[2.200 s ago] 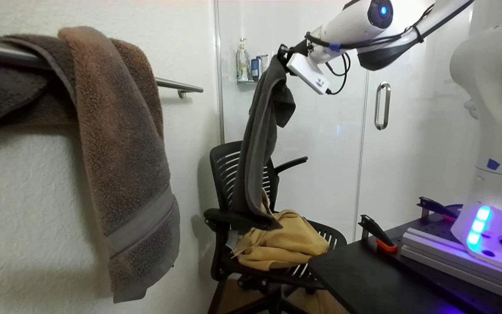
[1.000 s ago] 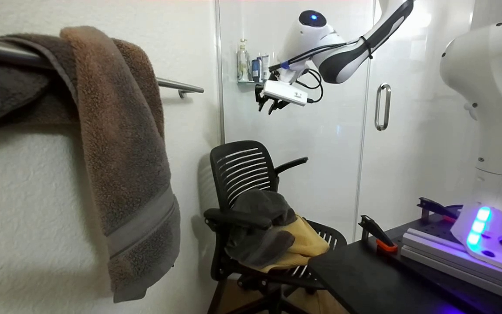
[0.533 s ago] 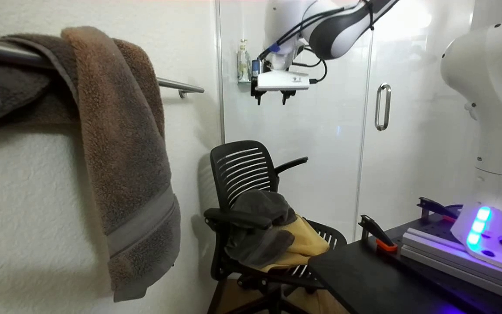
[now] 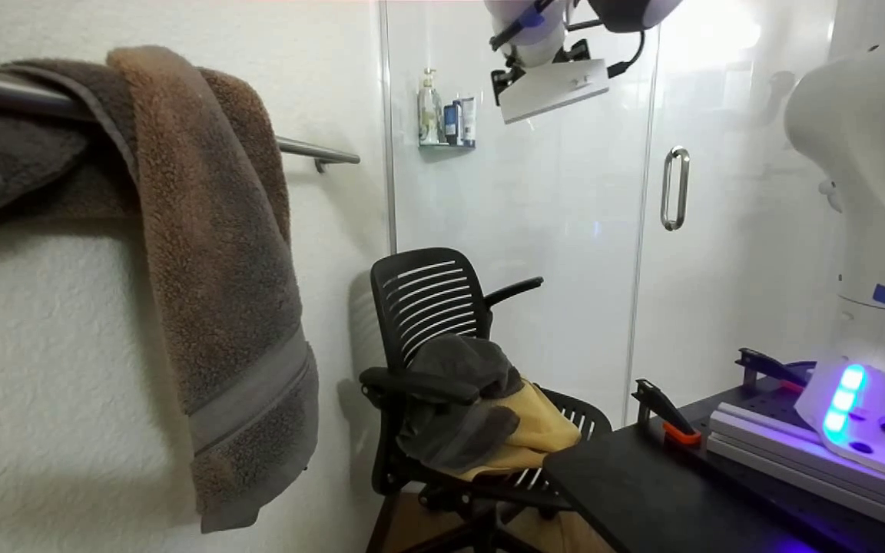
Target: Unhang the yellow and gray towels and put them on the chair, and then open the bathing room door
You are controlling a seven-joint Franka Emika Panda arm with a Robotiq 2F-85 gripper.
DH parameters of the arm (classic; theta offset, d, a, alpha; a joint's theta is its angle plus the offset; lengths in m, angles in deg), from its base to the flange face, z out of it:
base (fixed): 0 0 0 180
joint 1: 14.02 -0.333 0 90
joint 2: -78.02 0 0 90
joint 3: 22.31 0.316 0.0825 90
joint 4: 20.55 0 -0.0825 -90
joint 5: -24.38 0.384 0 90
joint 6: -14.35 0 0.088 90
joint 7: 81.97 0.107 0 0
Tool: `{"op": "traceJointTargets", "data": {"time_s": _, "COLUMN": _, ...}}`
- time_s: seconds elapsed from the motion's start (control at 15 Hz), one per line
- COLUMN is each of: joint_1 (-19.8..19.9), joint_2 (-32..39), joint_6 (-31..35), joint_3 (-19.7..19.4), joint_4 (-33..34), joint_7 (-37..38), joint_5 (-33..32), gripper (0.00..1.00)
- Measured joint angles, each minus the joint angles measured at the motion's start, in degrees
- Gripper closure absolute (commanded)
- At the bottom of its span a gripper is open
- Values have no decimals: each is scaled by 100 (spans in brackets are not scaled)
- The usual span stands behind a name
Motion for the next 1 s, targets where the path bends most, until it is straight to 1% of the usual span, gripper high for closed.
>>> {"op": "traceJointTargets", "data": {"time_s": 0.13, "joint_1": 507, "joint_2": -400, "joint_6": -880, "joint_3": 911, "joint_4": -447, "joint_7": 128, "joint_5": -27, "gripper": 0}}
{"op": "traceJointTargets", "data": {"time_s": 0.2, "joint_1": 774, "joint_2": -631, "joint_6": -1122, "joint_3": 1346, "joint_4": -709, "joint_7": 235, "joint_5": -61, "gripper": 0}}
{"op": "traceJointTargets", "data": {"time_s": 0.27, "joint_1": 1032, "joint_2": -883, "joint_6": -1209, "joint_3": 1718, "joint_4": -983, "joint_7": 295, "joint_5": -84, "gripper": 0}}
{"op": "traceJointTargets", "data": {"time_s": 0.33, "joint_1": 1182, "joint_2": -1073, "joint_6": -1217, "joint_3": 1903, "joint_4": -1171, "joint_7": 308, "joint_5": -110, "gripper": 0}}
{"op": "traceJointTargets", "data": {"time_s": 0.47, "joint_1": 1338, "joint_2": -1261, "joint_6": -1143, "joint_3": 2031, "joint_4": -1314, "joint_7": 310, "joint_5": -123, "gripper": 0}}
{"op": "traceJointTargets", "data": {"time_s": 0.6, "joint_1": 1582, "joint_2": -1166, "joint_6": -550, "joint_3": 2139, "joint_4": -1291, "joint_7": 283, "joint_5": -36, "gripper": 0}}
{"op": "traceJointTargets", "data": {"time_s": 0.67, "joint_1": 1721, "joint_2": -1070, "joint_6": -370, "joint_3": 2180, "joint_4": -1278, "joint_7": 298, "joint_5": -13, "gripper": 0}}
{"op": "traceJointTargets", "data": {"time_s": 0.8, "joint_1": 2175, "joint_2": -995, "joint_6": -452, "joint_3": 2396, "joint_4": -1269, "joint_7": 398, "joint_5": 26, "gripper": 0}}
{"op": "traceJointTargets", "data": {"time_s": 1.0, "joint_1": 3089, "joint_2": -1300, "joint_6": -913, "joint_3": 2895, "joint_4": -1227, "joint_7": 404, "joint_5": 28, "gripper": 0}}
